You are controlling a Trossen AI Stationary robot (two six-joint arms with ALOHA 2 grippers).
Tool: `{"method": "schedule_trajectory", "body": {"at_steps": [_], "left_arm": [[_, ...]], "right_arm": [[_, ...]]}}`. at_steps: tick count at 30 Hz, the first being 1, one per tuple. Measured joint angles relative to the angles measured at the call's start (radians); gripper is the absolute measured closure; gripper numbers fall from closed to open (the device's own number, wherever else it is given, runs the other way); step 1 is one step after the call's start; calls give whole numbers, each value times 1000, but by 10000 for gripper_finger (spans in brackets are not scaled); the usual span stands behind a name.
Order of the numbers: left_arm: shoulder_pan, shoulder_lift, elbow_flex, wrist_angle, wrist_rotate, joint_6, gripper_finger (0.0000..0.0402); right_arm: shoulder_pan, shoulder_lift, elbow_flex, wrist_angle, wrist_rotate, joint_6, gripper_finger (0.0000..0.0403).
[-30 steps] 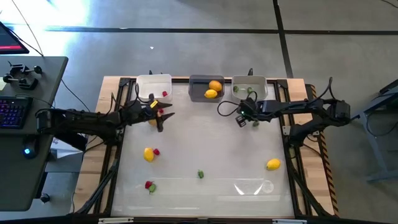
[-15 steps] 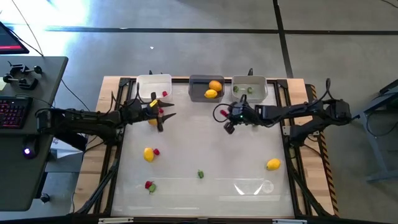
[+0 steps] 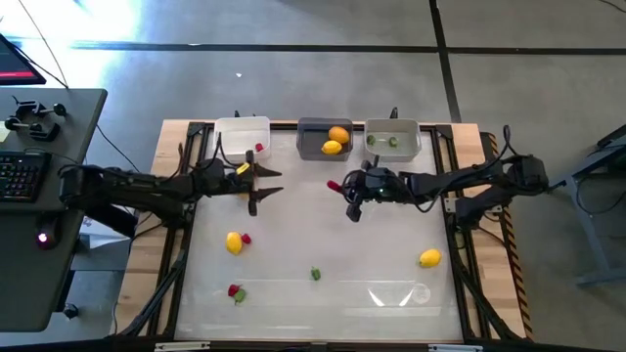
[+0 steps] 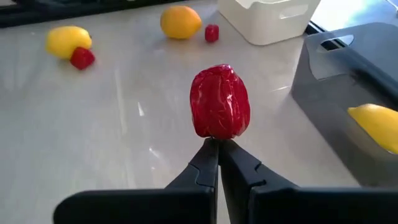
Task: Sort produce into baskets
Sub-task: Put the red bell pepper into the white bin
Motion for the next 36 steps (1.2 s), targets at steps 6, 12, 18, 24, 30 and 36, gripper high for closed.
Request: {"method": "schedule_trajectory", "body": {"at_steps": [6,12,18,24,30,36], "left_arm": [[-21,114,71,3,71,-25,218],[-39,266,139,67,60,-43,218],[-50,389,204,74,60,-72,200],[-48,480,265,75,41,-79,170],[-28,530,292,78,15,-66,168],[-42,536,293,105,82,-24,169]], "right_arm": [[-1,75,0,103,-5,-59,403],[-1,142,0,219,-42,-103,403],[-1,161,0,246,-48,-123,403],[13,161,0,271,-49,-142,403],[31,161,0,282,-60,-149,403],[31,161,0,286,-84,-149,403]]}}
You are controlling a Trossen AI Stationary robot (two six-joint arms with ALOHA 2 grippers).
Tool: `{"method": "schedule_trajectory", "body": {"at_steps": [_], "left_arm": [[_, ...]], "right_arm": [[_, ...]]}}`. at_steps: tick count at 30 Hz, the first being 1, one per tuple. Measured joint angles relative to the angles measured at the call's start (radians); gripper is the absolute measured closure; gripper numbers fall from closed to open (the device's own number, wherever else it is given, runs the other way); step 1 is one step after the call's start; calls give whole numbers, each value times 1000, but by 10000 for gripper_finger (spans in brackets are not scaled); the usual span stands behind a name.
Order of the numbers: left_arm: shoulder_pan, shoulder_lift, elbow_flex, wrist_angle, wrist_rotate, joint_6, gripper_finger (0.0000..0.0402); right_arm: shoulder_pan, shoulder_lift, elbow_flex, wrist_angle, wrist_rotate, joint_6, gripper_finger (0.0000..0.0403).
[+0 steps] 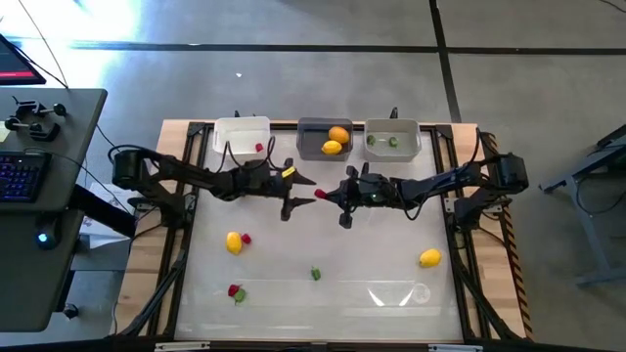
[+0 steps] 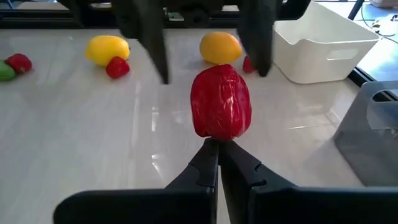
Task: Sort produce into baskets
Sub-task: Put the red bell pepper into the white bin
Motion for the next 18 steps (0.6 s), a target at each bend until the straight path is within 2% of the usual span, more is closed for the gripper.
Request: {"method": "schedule_trajectory", "body": {"at_steps": [10,18], "left_arm": [[-15,0,11,-5,17,33,174],[-15,0,27,-13,37,33,216]], "right_arm": [[0,0,0,22,-20,0,403],[0,0,0,34,-47,0,403]]}}
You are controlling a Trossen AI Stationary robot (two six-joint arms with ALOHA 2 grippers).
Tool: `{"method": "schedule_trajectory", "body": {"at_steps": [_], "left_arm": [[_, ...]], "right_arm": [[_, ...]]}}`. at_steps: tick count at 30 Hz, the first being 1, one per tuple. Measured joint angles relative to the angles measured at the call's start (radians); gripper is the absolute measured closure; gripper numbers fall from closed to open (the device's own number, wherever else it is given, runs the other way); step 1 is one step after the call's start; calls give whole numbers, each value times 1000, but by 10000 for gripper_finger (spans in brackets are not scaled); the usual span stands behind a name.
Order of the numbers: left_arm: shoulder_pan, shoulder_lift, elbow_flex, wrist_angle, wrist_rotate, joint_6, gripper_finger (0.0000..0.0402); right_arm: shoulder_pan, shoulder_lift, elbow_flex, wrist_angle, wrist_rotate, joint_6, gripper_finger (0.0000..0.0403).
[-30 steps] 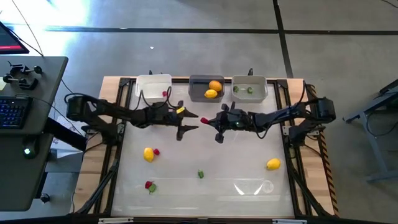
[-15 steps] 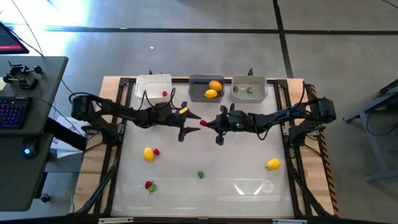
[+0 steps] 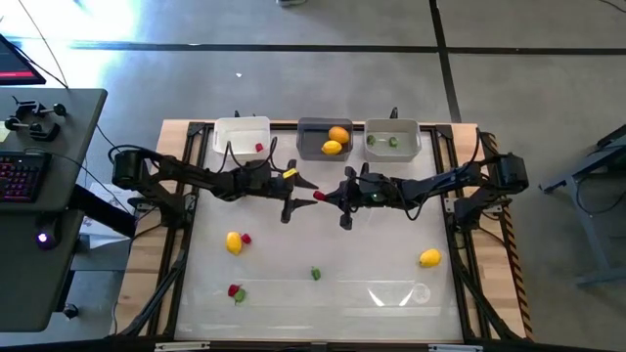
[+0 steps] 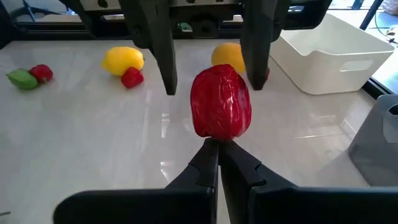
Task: Sort produce into baskets
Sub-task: Put the red bell pepper into the white bin
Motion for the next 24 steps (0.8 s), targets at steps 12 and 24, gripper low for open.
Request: {"method": "schedule_trajectory", "body": {"at_steps": [12,24], "left_arm": [[0,0,0,-3,30,6,276],[1,0,0,-1,32,19,323]], "right_arm": [[0,0,0,0,-1,0,403],[0,-1,0,-40,0,-34,349]]}}
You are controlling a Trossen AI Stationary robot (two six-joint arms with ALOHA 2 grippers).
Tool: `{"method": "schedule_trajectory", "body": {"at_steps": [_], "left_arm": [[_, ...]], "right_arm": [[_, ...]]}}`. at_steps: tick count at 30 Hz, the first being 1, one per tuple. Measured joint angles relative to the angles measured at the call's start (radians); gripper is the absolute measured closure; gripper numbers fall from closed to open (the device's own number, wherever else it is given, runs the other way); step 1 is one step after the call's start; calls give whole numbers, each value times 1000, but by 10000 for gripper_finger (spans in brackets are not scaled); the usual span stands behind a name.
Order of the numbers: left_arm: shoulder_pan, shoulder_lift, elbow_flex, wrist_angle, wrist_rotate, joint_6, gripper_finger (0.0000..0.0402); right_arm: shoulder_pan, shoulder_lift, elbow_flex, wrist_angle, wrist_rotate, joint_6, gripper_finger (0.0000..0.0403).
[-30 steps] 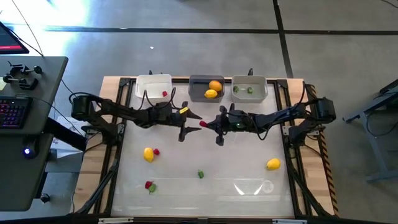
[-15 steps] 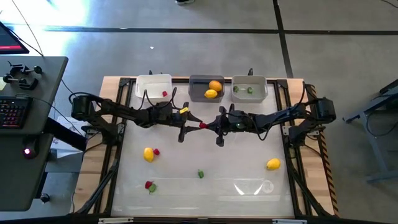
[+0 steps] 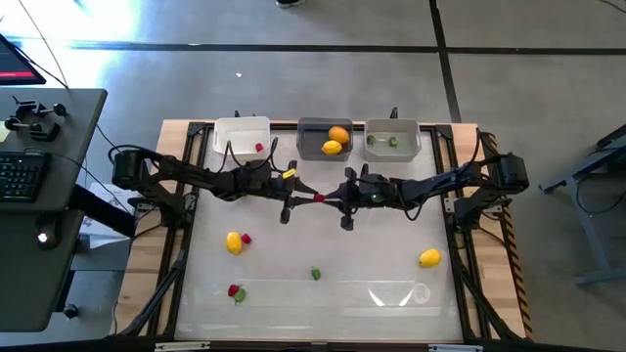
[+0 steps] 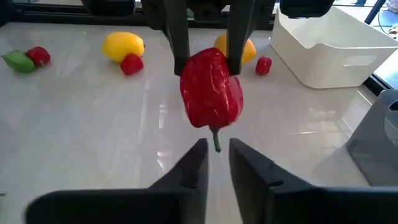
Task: Sort produce into baskets
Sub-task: Put the red bell pepper into the white bin
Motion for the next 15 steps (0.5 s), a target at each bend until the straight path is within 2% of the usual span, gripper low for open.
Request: {"method": "schedule_trajectory", "body": {"at_steps": [9,15], "left_arm": [[21,-7,0,-15,-36,0,325],[61,-34,0,-60,-39,0,325]], "right_arm": [[-1,0,0,-22,15,0,235],[-2,0,0,-57,35,8,203]]}}
